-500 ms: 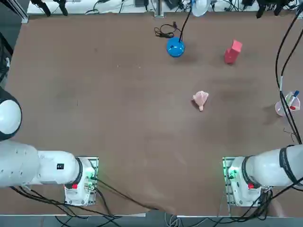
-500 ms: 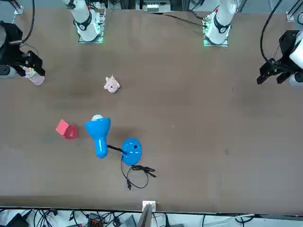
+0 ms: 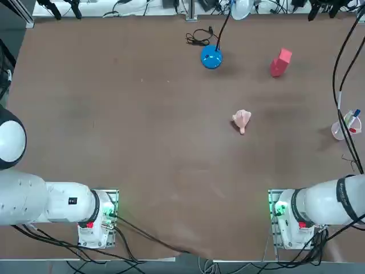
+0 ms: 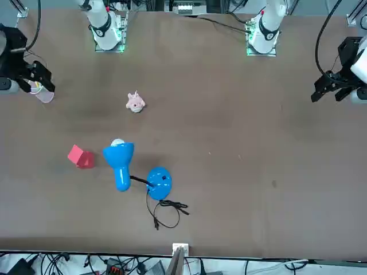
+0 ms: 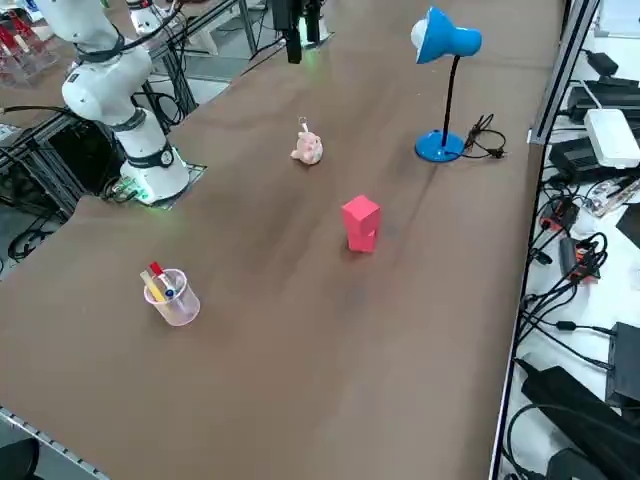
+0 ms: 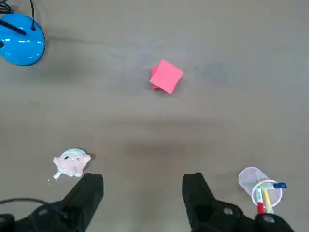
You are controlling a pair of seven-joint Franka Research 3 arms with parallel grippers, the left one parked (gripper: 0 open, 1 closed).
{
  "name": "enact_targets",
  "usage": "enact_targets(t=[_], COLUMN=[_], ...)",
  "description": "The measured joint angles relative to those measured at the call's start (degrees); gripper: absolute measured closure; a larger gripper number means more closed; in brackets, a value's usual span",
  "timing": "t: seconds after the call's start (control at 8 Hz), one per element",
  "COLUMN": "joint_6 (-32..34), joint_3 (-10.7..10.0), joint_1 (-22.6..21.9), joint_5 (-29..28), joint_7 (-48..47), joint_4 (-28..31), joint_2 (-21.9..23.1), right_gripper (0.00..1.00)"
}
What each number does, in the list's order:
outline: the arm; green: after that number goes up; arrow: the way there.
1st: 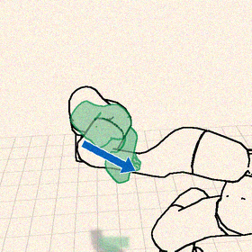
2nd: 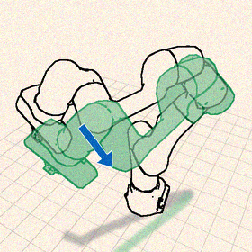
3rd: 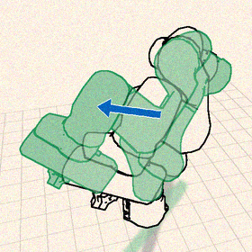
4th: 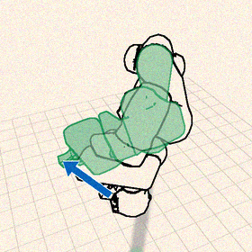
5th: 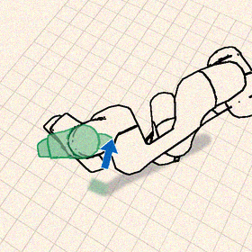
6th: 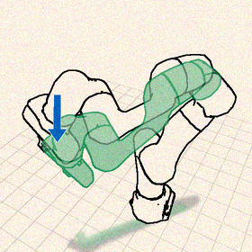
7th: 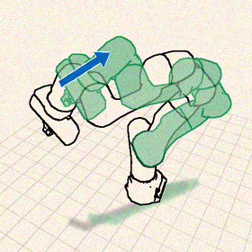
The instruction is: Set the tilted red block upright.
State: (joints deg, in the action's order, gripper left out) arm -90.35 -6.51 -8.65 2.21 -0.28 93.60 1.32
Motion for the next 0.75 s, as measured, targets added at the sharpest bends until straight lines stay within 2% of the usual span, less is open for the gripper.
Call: enact_targets(t=[0.38, 0.75], joint_6=[-10.3, -19.9], joint_3=[-0.3, -0.7], joint_1=[0.6, 3.6], joint_5=[-2.3, -5.0], joint_7=[-0.5, -0.6], joint_4=[0.1, 0.0], joint_2=[-7.7, -16.9], right_gripper=[0.0, 0.0])
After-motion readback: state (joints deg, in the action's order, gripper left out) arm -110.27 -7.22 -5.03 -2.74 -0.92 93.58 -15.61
